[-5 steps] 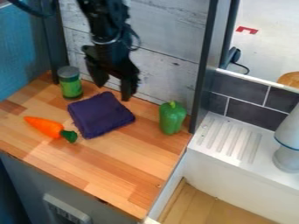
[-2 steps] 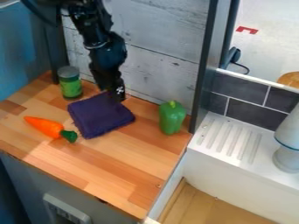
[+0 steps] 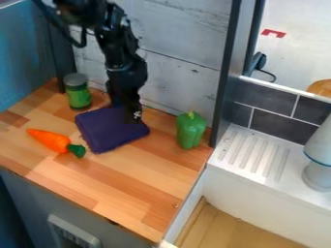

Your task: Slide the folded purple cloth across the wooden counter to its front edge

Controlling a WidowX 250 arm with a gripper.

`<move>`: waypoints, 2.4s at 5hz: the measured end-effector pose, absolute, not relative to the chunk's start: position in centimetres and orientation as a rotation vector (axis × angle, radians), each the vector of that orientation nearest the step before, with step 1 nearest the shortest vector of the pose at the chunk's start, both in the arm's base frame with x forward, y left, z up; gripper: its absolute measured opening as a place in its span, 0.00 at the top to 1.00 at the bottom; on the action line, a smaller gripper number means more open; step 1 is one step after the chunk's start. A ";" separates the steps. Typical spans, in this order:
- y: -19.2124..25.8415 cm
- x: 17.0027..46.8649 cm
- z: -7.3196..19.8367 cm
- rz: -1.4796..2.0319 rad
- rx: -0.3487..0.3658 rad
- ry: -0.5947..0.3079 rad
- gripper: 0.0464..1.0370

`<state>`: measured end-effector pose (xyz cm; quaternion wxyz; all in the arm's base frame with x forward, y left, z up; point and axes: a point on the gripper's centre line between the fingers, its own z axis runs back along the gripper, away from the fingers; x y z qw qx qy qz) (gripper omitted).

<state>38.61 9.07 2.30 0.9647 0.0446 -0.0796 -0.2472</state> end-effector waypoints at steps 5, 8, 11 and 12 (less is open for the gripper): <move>9.3 38.4 -0.8 -0.471 0.062 -0.085 0.03; 4.5 33.7 -1.0 -0.549 0.020 -0.067 0.03; -0.1 31.1 -1.4 -0.641 -0.010 -0.084 0.03; -1.7 30.2 -1.4 -0.671 -0.016 -0.086 0.03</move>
